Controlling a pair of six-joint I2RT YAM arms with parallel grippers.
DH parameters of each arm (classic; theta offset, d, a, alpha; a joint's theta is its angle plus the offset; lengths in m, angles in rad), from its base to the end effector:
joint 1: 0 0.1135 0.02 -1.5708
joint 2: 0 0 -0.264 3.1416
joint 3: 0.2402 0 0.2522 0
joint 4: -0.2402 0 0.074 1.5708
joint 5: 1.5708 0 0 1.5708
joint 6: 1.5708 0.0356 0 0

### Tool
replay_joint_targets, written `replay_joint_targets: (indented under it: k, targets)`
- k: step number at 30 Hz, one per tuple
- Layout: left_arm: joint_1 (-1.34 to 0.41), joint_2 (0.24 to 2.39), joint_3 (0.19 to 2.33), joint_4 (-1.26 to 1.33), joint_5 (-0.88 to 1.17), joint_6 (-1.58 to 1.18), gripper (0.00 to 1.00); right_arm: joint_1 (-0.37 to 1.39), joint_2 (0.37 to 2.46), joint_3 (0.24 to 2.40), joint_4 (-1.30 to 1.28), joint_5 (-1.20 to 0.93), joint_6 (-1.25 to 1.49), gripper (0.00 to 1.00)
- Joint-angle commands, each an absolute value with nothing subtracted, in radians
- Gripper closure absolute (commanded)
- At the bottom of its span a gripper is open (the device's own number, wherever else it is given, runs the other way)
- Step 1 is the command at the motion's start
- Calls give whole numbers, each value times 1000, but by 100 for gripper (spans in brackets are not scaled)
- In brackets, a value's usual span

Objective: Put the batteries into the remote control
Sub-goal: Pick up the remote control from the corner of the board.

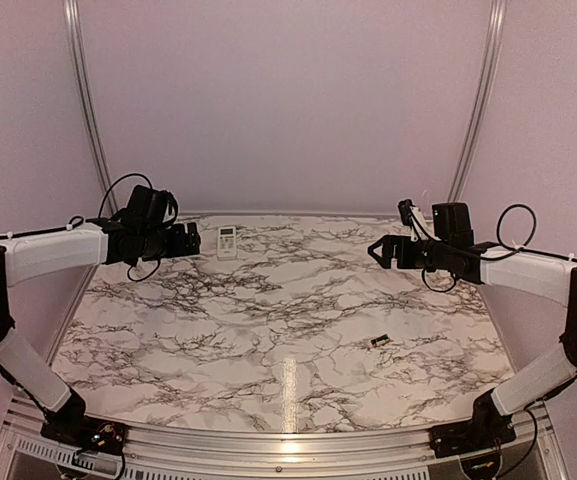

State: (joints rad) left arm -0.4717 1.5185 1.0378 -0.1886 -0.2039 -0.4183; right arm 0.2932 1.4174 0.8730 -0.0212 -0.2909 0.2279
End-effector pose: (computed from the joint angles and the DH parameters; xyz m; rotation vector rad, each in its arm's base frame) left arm 0.3030 -0.1465 0.2495 -0.0509 2.2357 -0.2591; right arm 0.2953 0.0998 0.2409 -0.2450 2.1587 0.6132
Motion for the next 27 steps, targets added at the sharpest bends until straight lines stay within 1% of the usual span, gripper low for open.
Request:
replay_joint_targets:
  k: [1,14,20,27]
  targets:
    - [-476,1631,1194,-295,-260,-365,1,307,1407,921,-44,-307,199,1]
    - [-478,2044,1647,-441,-276,-304,1,308,1406,899,-9,-371,190,1]
    - [-481,2199,1798,-462,-273,-306,1,309,1414,890,26,-374,189,1]
    - [-493,2392,1981,-555,-301,-304,1,309,1438,887,53,-392,191,1]
